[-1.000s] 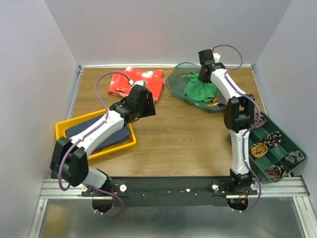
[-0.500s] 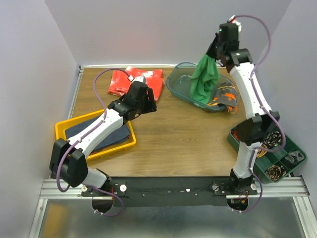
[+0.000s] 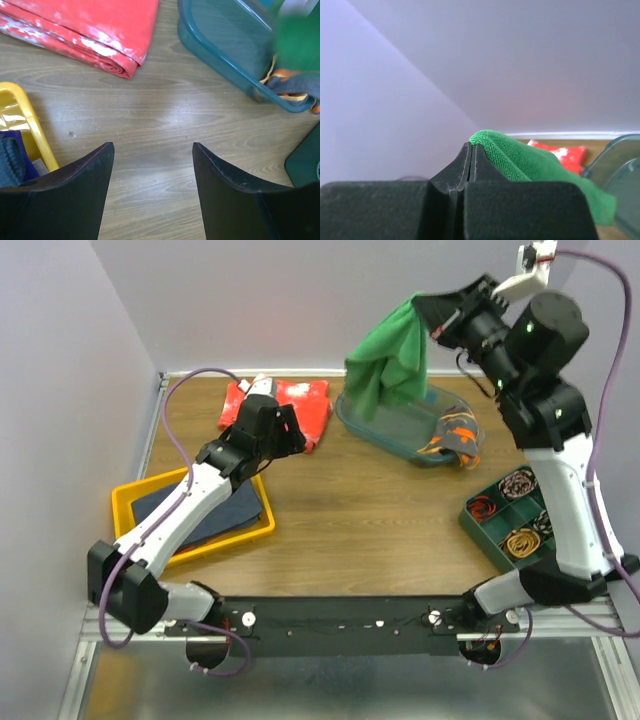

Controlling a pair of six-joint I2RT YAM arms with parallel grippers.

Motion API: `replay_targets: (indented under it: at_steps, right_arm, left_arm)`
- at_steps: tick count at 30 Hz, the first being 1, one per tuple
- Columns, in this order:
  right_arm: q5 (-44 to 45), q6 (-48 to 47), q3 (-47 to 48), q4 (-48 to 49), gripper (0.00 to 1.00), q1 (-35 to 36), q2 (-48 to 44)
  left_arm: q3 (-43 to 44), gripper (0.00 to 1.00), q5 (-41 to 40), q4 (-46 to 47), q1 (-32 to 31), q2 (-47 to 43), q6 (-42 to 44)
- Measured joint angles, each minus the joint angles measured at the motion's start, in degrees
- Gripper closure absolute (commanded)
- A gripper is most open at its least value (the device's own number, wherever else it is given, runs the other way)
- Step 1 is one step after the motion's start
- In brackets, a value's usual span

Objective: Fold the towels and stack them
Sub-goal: Place the towel at the center of the board, then flatten out the towel at the center of the board.

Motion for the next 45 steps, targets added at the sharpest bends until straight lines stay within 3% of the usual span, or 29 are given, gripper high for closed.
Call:
replay_targets:
  at_steps: [3, 4, 7, 10, 13, 16, 23, 29, 34, 38, 45]
  right_arm:
    - [-1.77, 2.03, -10.84, 3.8, 0.99, 2.05, -7.39]
    - [-2.25, 2.51, -14.14, 4.13, 0.81, 2.51, -9.33]
    - [-3.61, 4.07, -29.51, 6.86, 0.55, 3.85, -16.46]
    - [-3.5, 6.19, -46.71, 7.3, 0.5, 4.39, -22.71]
    - [-1.53, 7.43, -60.04, 3.76, 0.49, 4.46, -25.99]
    - [-0.04, 7.58, -65.61, 0.98, 0.5, 4.46, -26.03]
    - [3.96, 3.45, -66.6, 0.94, 0.53, 11.23, -19.63]
    - [5.46, 0.98, -66.82, 3.04, 0.53, 14.49, -11.37]
    - [7.61, 4.24, -73.33, 4.35, 0.53, 14.47, -11.78]
    - [10.29, 9.9, -81.92, 3.08, 0.5, 14.47, -15.21]
    - [17.92, 18.75, -89.44, -2.21, 0.48, 14.43, -25.49]
  left_arm:
    - [-0.02, 0.27, -0.04, -0.2, 0.46, -1.33, 0.11]
    - [-0.09, 0.26, -0.04, -0.24, 0.48, -1.95, 0.13]
    - [-1.49, 0.25, -0.07, -0.09, 0.5, -4.07, -0.09]
    - [-4.74, 0.25, 0.0, 0.09, 0.5, -6.43, -0.31]
    - [-8.7, 0.26, 0.07, 0.17, 0.44, -6.93, -0.52]
    - [-13.31, 0.29, 0.2, 0.0, 0.24, -6.86, -0.81]
    - [-20.57, 0.46, 1.31, -0.13, -1.25, -8.46, -1.77]
    - [-26.18, 0.46, 1.09, -2.23, -7.89, -15.67, -3.87]
    - [-28.81, 0.42, -0.17, -4.44, -15.39, -17.44, -5.01]
    - [-27.26, 0.42, -0.81, -4.13, -20.06, -13.14, -4.2]
    - [-13.53, 0.42, -2.36, -0.81, -33.11, 4.26, -0.79]
